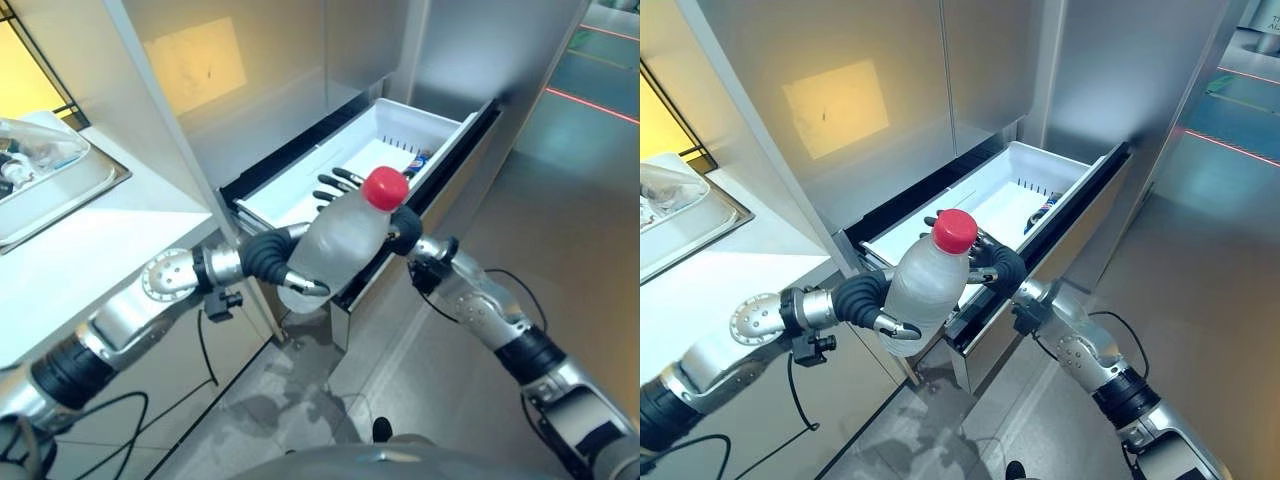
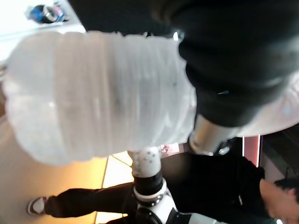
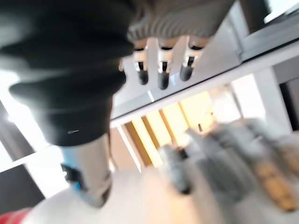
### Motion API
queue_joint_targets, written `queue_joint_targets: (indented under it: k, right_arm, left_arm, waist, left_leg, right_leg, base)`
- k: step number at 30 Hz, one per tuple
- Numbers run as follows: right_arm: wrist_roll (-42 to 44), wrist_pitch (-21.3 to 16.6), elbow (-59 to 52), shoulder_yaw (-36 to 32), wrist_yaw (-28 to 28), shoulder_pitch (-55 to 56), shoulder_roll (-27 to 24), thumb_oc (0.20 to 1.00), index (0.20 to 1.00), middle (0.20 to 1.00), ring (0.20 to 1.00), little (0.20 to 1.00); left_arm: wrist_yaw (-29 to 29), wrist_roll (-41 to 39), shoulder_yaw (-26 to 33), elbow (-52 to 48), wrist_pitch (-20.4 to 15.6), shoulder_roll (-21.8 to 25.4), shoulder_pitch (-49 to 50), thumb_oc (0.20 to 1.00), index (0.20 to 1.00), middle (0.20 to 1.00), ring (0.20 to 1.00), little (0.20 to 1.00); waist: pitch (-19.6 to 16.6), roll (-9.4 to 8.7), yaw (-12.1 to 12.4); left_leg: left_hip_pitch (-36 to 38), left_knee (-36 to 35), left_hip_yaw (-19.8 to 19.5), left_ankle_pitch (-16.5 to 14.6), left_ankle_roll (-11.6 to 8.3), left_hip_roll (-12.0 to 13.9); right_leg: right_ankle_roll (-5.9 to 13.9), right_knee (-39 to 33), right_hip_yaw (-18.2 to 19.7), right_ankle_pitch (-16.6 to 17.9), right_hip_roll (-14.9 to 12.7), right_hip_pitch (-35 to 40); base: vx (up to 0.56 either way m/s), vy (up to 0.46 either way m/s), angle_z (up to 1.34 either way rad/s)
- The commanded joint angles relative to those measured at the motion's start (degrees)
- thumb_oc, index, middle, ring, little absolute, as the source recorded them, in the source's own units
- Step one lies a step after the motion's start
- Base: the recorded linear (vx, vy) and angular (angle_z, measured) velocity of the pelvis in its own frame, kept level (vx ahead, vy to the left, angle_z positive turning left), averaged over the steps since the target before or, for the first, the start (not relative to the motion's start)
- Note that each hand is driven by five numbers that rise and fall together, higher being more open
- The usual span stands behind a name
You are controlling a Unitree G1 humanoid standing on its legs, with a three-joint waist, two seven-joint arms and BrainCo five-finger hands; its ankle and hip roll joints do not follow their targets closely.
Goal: Take the drinks into the refrigerator
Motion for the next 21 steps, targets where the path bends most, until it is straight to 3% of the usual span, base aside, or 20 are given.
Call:
queue_joint_targets:
  k: [1, 21]
  right_arm:
    - [2.40, -3.26, -7.35, -3.07, 1.51, -1.02, 0.62, 1.000, 1.000, 1.000, 1.000, 1.000]
    - [2.71, -0.94, -15.85, -5.35, 5.94, 5.92, -4.07, 1.000, 1.000, 1.000, 1.000, 1.000]
  left_arm:
    - [1.02, -3.21, 6.76, 0.71, -3.36, -1.92, -3.09, 0.200, 0.200, 0.200, 0.200, 0.200]
    - [1.45, -0.05, 14.11, 0.93, -4.77, -5.18, 3.80, 0.200, 0.200, 0.200, 0.200, 0.200]
  waist:
    - [-0.69, -2.21, 0.26]
    - [-0.97, -3.35, -0.06]
  left_leg:
    - [-0.35, 2.97, -1.52, -5.62, 4.33, -3.76]
    - [0.08, 2.53, -2.27, -5.73, 4.07, -3.19]
  right_leg:
    - [2.27, 4.77, -2.29, -9.69, -0.43, 3.60]
    - [1.99, 5.46, -3.66, -10.78, -0.02, 3.90]
  base:
    - [0.00, 0.000, 0.00]
    - [0.00, 0.000, 0.00]
